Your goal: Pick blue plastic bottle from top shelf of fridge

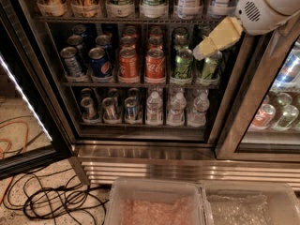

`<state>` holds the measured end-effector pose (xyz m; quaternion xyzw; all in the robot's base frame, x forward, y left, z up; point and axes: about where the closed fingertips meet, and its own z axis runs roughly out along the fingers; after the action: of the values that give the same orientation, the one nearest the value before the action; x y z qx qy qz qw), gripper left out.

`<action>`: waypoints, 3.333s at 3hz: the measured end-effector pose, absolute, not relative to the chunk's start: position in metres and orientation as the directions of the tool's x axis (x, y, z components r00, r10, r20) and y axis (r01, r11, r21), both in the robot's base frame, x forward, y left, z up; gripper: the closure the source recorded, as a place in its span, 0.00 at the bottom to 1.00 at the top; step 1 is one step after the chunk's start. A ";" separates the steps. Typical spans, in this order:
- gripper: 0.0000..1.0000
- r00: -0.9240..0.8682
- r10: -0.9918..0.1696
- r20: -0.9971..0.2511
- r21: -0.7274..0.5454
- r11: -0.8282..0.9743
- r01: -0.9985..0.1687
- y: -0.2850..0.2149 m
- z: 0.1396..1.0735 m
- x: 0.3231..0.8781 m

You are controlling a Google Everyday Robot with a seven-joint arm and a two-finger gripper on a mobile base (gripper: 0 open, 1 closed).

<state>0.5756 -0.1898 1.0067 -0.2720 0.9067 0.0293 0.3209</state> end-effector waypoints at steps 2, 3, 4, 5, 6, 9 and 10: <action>0.00 -0.676 -0.427 -0.601 -0.117 0.883 -0.454 -0.193 1.008 0.580; 0.00 -0.662 -0.364 -0.655 -0.117 0.914 -0.387 -0.189 1.013 0.592; 0.00 -0.608 -0.271 -0.746 -0.144 0.957 -0.251 -0.194 1.028 0.614; 0.00 -0.565 -0.178 -0.806 -0.109 0.982 -0.155 -0.193 1.039 0.623; 0.05 -0.530 -0.146 -0.835 -0.081 0.986 -0.144 -0.181 1.046 0.623; 0.31 -0.424 -0.212 -0.880 -0.078 0.947 -0.312 -0.127 1.066 0.590; 0.31 -0.391 -0.224 -0.893 -0.100 0.944 -0.314 -0.113 1.066 0.597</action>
Offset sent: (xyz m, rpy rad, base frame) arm 0.0036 -0.0022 0.0012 0.0051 -0.0007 -0.0562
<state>0.5969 -0.1132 1.0656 -0.1615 0.8328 0.0423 0.5278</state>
